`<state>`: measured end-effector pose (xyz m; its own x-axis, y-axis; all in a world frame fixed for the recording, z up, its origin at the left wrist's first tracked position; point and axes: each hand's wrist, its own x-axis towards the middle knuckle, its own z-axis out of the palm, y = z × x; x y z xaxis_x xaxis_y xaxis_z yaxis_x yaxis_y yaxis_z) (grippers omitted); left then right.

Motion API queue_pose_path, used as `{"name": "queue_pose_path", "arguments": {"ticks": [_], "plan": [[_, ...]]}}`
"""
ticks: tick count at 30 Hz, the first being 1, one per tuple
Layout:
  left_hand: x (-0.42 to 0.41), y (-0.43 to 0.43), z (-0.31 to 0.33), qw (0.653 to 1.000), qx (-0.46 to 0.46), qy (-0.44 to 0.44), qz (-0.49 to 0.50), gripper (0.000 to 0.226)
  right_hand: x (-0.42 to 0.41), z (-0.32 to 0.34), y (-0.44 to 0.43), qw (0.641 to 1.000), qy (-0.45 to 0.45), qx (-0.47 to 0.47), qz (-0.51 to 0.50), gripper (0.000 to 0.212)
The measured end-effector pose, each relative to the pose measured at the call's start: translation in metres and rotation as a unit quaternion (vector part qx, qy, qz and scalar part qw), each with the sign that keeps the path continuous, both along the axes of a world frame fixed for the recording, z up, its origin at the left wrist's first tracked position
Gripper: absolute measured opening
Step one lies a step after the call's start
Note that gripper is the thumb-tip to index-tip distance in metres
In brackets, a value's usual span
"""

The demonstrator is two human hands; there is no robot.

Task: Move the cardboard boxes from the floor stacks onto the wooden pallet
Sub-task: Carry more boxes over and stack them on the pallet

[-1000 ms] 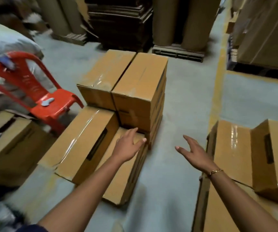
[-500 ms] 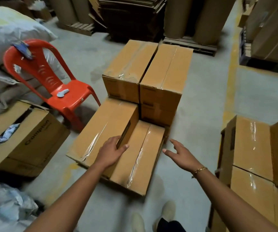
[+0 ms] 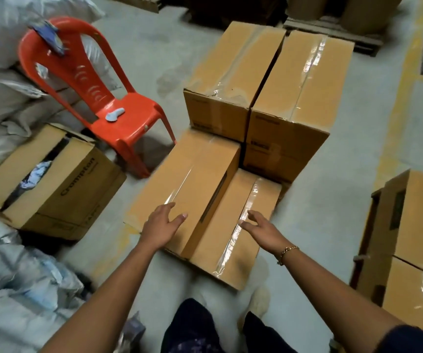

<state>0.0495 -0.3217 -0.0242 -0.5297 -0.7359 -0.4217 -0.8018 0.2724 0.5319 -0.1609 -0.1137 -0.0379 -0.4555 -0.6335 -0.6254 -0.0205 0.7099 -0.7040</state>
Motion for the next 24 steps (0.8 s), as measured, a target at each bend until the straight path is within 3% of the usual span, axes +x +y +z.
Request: {"name": "queue_pose_path", "arguments": {"ticks": [7,14,24], "plan": [[0.029,-0.105,-0.046,0.998,0.004,-0.060,-0.023,0.062,0.045,-0.061,-0.080,0.995,-0.069,0.043,-0.049,0.071],[0.029,-0.213,-0.124,0.993,0.024,-0.094,-0.067,0.066,0.087,-0.136,-0.165,0.972,-0.109,0.085,-0.191,0.080],[0.011,-0.265,-0.210,0.973,0.216,-0.064,0.050,0.083,0.109,-0.195,-0.205,0.940,-0.137,0.124,-0.286,0.105]]}}
